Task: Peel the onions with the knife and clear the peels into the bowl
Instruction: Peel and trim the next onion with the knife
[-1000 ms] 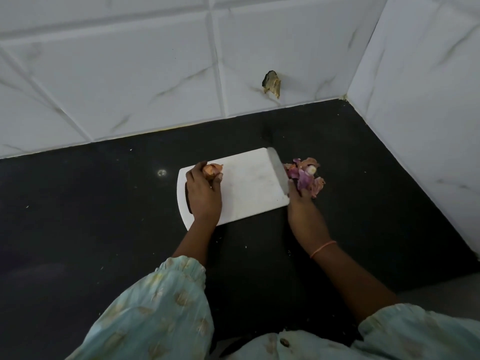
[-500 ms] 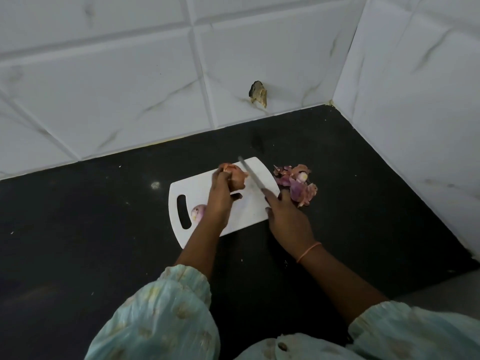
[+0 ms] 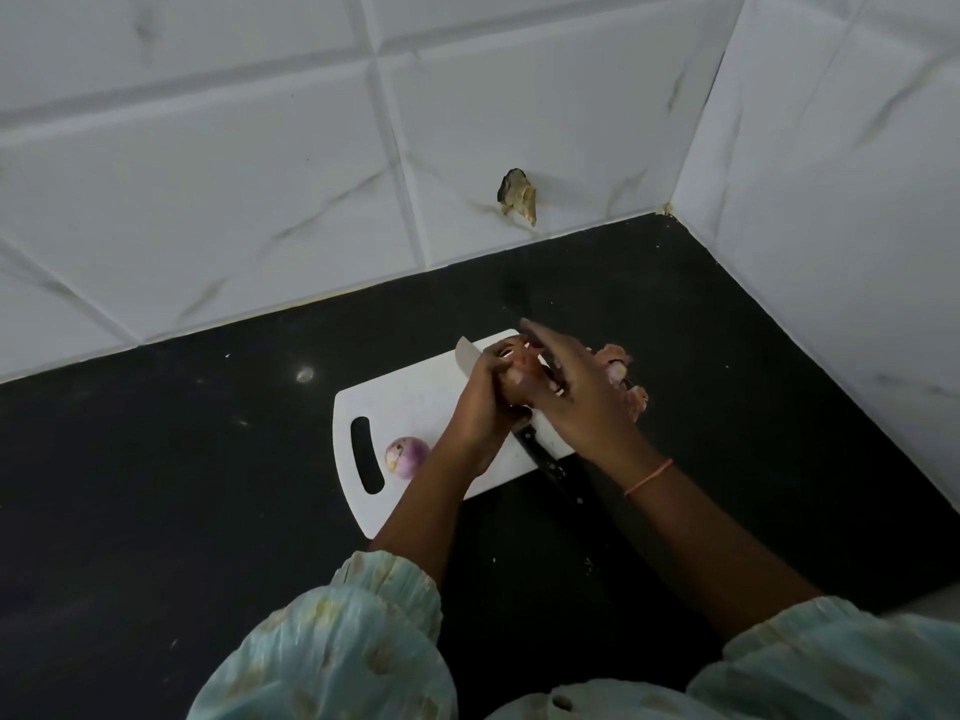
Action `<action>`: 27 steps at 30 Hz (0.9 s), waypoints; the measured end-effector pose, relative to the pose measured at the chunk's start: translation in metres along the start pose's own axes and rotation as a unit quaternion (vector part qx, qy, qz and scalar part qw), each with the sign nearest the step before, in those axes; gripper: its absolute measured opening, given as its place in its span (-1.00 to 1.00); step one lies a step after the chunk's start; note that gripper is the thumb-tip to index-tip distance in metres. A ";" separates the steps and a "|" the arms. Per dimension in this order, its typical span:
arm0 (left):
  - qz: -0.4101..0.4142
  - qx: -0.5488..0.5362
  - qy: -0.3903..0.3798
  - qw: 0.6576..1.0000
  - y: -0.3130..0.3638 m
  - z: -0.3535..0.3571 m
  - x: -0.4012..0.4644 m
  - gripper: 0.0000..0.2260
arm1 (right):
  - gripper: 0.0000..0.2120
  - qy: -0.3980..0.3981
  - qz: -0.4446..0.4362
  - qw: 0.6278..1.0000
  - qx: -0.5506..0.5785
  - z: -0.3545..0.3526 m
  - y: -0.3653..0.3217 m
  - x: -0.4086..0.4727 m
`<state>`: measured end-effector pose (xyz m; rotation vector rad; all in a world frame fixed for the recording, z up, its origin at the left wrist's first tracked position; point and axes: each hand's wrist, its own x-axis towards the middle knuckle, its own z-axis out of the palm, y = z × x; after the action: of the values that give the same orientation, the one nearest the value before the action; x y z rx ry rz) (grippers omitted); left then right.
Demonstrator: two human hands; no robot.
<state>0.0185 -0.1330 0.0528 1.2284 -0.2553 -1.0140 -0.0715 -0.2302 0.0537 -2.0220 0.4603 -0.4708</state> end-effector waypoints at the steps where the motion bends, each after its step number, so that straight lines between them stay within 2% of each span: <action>1: -0.001 -0.012 -0.006 1.000 0.002 0.002 0.004 -0.67 | -0.49 -0.024 -0.004 1.000 -0.012 0.001 0.001 0.005; 3: -0.004 -0.031 -0.009 0.999 0.007 0.006 0.007 -0.71 | -0.48 -0.024 -0.021 0.999 -0.020 0.001 0.004 0.007; 7: -0.024 -0.021 -0.039 0.999 0.013 0.005 0.017 -0.72 | -0.54 0.025 -0.028 0.999 -0.016 0.002 0.008 0.010; 11: -0.037 -0.041 -0.074 0.996 0.015 0.007 0.020 -0.80 | -0.75 0.125 -0.036 0.991 -0.009 0.000 0.008 0.014; 14: -0.042 -0.048 -0.082 0.995 0.010 0.010 0.020 -0.83 | -0.87 0.172 0.011 0.984 0.049 -0.003 0.010 0.020; 19: -0.062 -0.087 -0.071 0.992 -0.001 0.017 0.017 -0.70 | -0.94 0.232 0.072 0.959 0.145 -0.004 0.003 0.022; 21: -0.067 -0.126 -0.061 0.988 -0.003 0.018 0.015 -0.68 | -0.93 0.247 0.127 0.934 0.226 -0.009 0.000 0.023; 22: -0.076 -0.154 -0.047 0.984 -0.004 0.018 0.015 -0.67 | -0.91 0.241 0.167 0.905 0.309 -0.011 -0.002 0.023; 24: -0.091 -0.202 -0.020 0.975 -0.003 0.014 0.015 -0.67 | -0.89 0.228 0.239 0.806 0.491 -0.018 -0.006 0.026; 25: -0.093 -0.210 -0.011 0.973 -0.002 0.012 0.015 -0.67 | -0.88 0.234 0.259 0.774 0.528 -0.022 -0.006 0.026; 26: -0.095 -0.210 -0.004 0.973 -0.002 0.010 0.015 -0.65 | -0.87 0.243 0.269 0.767 0.529 -0.026 -0.006 0.026; 27: -0.096 -0.207 0.002 0.974 -0.001 0.009 0.014 -0.63 | -0.88 0.254 0.270 0.778 0.507 -0.029 -0.004 0.026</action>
<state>0.0199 -0.1498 0.0508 0.8847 0.0812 -1.1617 -0.0638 -0.2626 0.0733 -0.6432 0.8514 -0.6989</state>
